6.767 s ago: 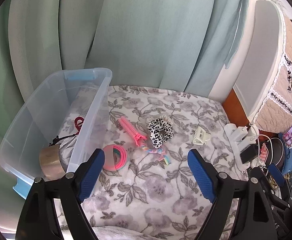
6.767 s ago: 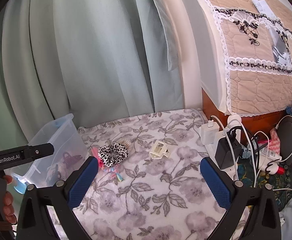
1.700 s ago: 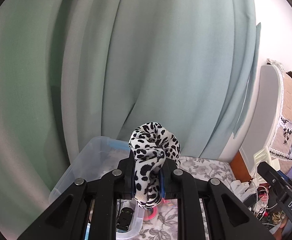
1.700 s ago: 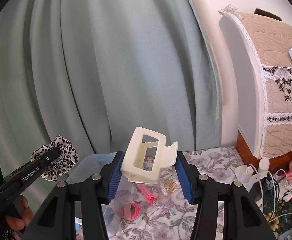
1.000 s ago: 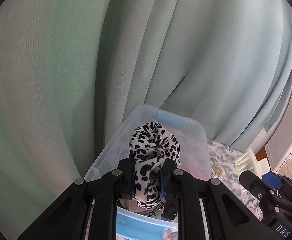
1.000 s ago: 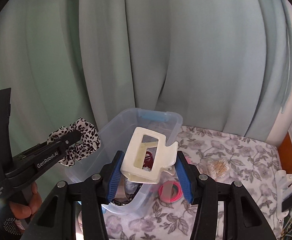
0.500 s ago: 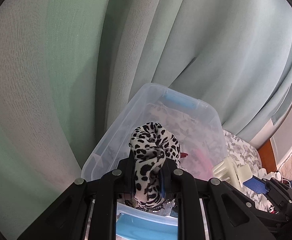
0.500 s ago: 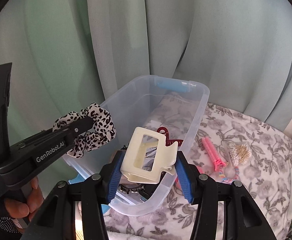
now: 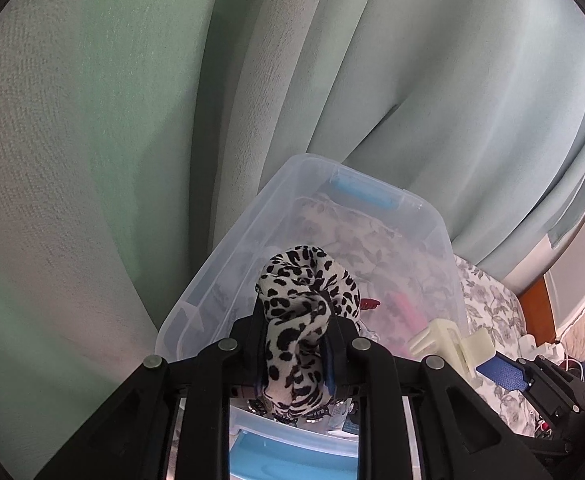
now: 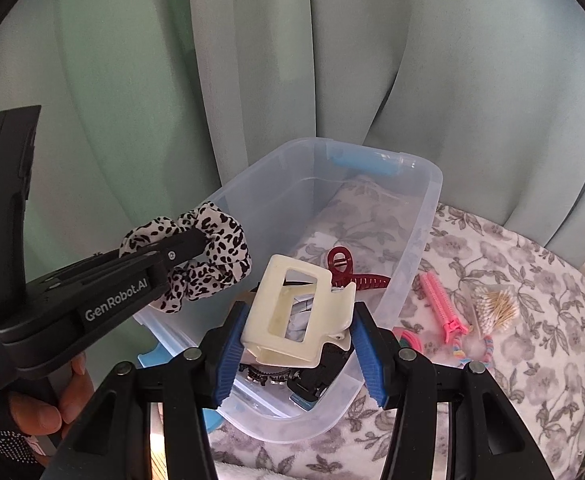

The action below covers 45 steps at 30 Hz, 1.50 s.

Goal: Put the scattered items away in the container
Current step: 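Open both tools over the container to drop the scrunchie and cream clip, then withdraw both open tools from the container back over the blanket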

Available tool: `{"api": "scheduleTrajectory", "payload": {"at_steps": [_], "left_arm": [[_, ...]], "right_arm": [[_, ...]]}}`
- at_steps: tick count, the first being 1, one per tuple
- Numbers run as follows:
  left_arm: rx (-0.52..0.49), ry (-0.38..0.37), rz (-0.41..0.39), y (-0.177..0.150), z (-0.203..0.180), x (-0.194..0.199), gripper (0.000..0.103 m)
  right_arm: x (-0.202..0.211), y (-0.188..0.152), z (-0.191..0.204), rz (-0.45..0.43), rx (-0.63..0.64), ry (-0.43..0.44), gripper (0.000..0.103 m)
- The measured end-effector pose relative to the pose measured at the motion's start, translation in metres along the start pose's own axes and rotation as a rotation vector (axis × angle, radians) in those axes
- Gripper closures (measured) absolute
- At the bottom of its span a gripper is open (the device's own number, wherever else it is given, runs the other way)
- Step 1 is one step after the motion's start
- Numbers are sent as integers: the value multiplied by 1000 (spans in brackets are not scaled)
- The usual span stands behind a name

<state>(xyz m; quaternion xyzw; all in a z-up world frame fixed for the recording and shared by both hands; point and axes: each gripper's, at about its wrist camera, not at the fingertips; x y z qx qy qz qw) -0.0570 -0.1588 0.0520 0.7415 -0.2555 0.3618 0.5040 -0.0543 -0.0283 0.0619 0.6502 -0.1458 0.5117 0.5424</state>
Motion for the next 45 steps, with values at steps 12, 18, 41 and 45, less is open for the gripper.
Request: {"api": "scheduleTrajectory", "payload": {"at_steps": [12,18,41,45], "left_arm": [[13,-14,1,-1,-2,9,40],[1,-9,-3,-3,-9,12,37],[-139,17,-22,-21,-77,45,32],[-145,14,-29,-25,-90,49,30]], "right_arm": [[3,-3,-9,3,-27,-10,47],[10,-8,-19,-9,-58,-15,46],[51,-54,-81,-82,-236,-8,34],[56,-65,-99,-102,-286,-4,30]]}}
Point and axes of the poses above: each gripper's, at about its wrist camera, not at the fingertips, and x roughly against the way its jaws point, z to its left, y to its top, and after that the axes turned 11 degrees about z, right-handed
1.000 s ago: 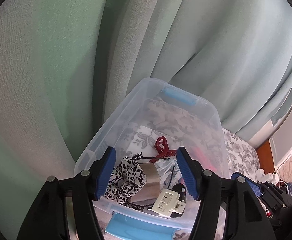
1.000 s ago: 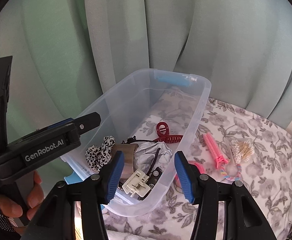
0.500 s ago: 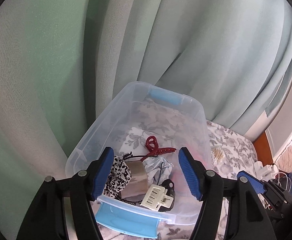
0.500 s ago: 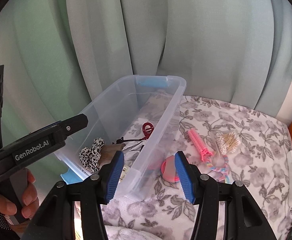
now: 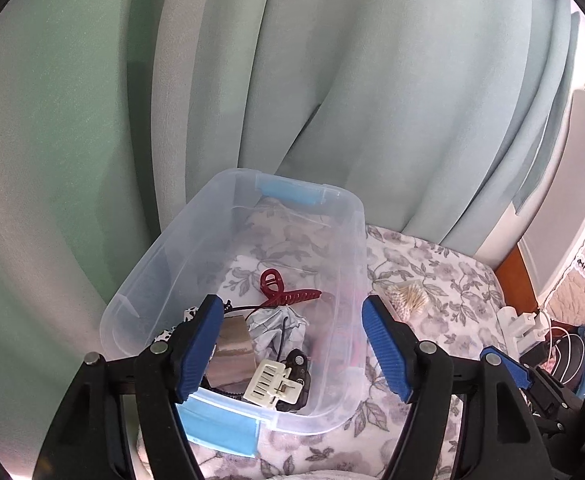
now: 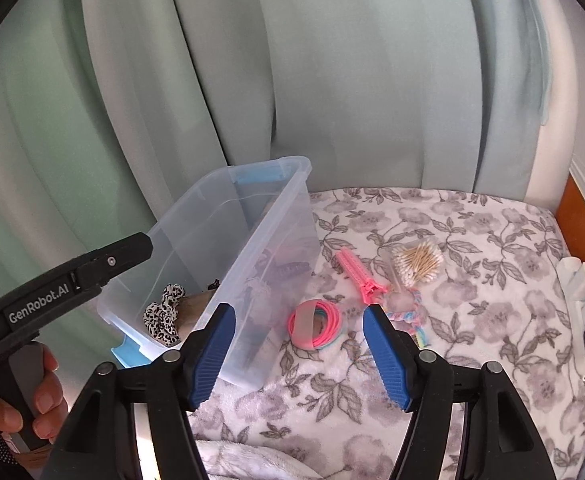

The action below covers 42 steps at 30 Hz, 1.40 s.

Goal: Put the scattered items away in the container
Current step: 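Withdraw both open tools from the container back over the blanket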

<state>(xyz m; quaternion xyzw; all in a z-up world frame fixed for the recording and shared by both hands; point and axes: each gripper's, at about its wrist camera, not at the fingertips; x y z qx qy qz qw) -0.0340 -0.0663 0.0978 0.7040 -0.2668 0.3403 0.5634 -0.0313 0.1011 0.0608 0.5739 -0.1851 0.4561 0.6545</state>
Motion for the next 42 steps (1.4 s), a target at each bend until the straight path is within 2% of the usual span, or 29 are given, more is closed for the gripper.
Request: {"api": "scheduleTrajectory", "payload": {"at_steps": [2,6,9,12,16,19,26,31,33,40,42], "left_arm": [[-13,-3,-2,-1,-9,0,30],[-58,-17,23,-5,-29,-3,30],[-110,-9,46,-9,-48,-7,30],[-153,-21,54,-13,-67,-6,30],[-199,-40,67,-18,-91,-6,30],[-238,-19,90,-23,-108,-9,30],[-262,9,72,-24,-128,-6,29],[-251,-34,69,-27,-132,-8,26],[-243,-53,61,-29,-133,-8,15],[-240,-117,27,-35,-138,-11,12],[-229,-126,19,-37,-137,-15,0]], "right_arm": [[5,-3,-12,-10,-29,-4,20],[17,-11,-36,-49,-74,-31,17],[27,-20,-54,-93,-113,-53,0],[39,-30,-73,-151,-155,-86,0],[52,-37,-92,-171,-168,-133,0],[61,-41,-105,-183,-191,-181,0],[82,-49,-129,-247,-250,-176,0],[96,-55,-140,-301,-270,-173,0],[106,-57,-143,-333,-268,-166,0],[139,-59,-147,-512,-260,-157,0],[144,-61,-145,-565,-254,-187,0]]}}
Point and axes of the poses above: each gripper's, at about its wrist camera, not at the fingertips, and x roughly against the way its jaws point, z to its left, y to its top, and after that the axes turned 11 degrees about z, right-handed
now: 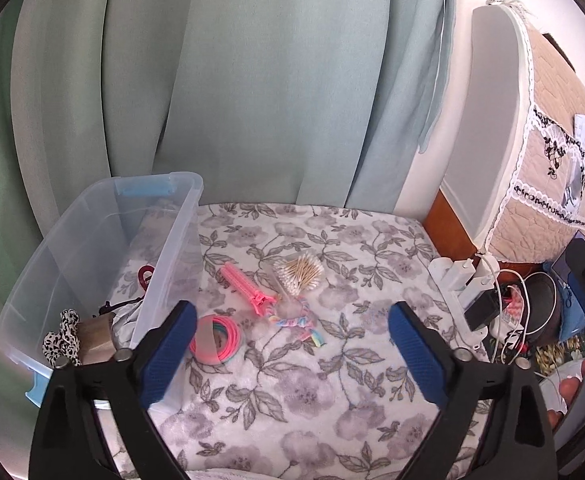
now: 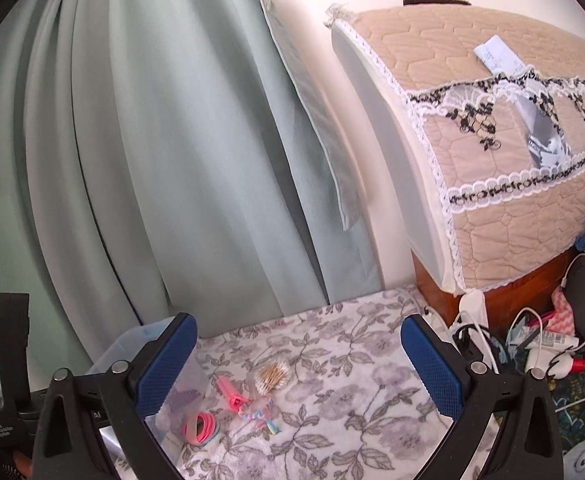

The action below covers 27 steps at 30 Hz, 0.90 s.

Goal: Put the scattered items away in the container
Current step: 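Withdraw both open tools from the container back over the blanket, then grasp the pink hair-tie bundle with the left tool while the right tool grasps the rainbow pipe-cleaner ring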

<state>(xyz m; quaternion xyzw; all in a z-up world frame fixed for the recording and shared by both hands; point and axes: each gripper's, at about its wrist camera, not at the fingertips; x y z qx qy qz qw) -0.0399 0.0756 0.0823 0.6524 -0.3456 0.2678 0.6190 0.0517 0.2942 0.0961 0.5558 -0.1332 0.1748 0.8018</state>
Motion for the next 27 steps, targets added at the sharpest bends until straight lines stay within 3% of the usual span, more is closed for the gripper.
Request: {"api": "scheduleTrajectory", "payload": {"at_steps": [3,7,14,18,23,27], "left_arm": [[35,19,-14,-4,5,-6,0],[71,29,8,-12,11,-22,0],[88,23,78,-27,16,-54,0],[80,75,126,-34,16,-74,0],[88,107,207,-42,13,-98,0],[96,144,226,-42,13,-113,0]], "right_arm": [[-1,-2,2,-46,15,-40,0],[-16,-9,5,-8,41,-22,0],[-55,-32,6,137,45,48,0],[-74,-47,11,187,103,7,0],[-101,-61,9,322,112,62,0],[-119,-74,11,407,140,63,0]]}}
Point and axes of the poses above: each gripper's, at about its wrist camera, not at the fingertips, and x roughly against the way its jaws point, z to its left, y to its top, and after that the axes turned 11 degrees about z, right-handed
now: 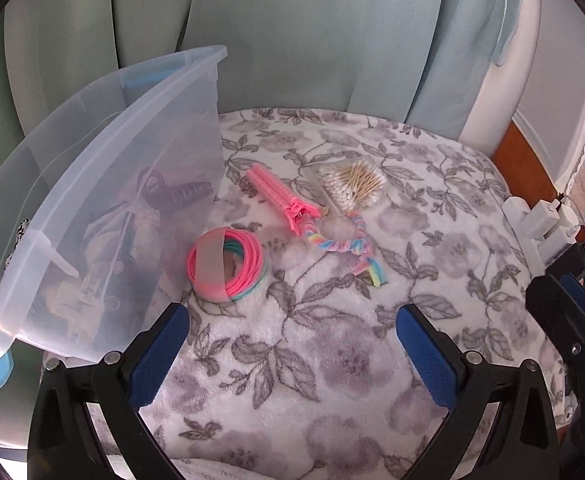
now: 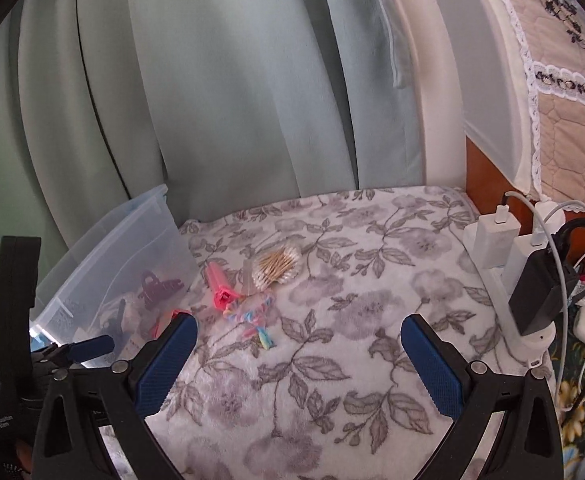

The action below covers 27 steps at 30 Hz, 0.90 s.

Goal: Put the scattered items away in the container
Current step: 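Grasp the pink hair-tie bundle with the left tool while the right tool grasps the rainbow pipe-cleaner ring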

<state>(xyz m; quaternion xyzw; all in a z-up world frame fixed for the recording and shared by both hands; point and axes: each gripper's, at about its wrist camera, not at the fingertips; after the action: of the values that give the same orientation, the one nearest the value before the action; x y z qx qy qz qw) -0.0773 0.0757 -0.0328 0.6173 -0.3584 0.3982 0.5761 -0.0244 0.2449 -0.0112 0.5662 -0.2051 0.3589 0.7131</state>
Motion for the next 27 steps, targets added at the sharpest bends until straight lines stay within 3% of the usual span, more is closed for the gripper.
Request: {"api": "scheduleTrajectory", "payload": {"at_steps": [5,8,11,17,20,22,27], "left_arm": [[-3,52,55,6,-5,-24,1],[22,65,80,10,-5,-37,9],[118,75,128,15,4,-53,16],[363,84,143,26,24,-72,17],[433,69,145,31,27,-83,17],[477,80,173,33,30,-92,17],[540,65,155,33,42,-95,17]], "right_arm": [[-25,-2,-8,99,-35,64,0],[-35,-2,-12,115,-39,71,0],[-46,0,-12,148,-35,91,1],[-68,2,-8,196,-1,110,4],[-78,3,-9,222,-4,126,17],[-87,4,-9,244,1,127,19],[-106,11,-5,267,40,144,30]]}}
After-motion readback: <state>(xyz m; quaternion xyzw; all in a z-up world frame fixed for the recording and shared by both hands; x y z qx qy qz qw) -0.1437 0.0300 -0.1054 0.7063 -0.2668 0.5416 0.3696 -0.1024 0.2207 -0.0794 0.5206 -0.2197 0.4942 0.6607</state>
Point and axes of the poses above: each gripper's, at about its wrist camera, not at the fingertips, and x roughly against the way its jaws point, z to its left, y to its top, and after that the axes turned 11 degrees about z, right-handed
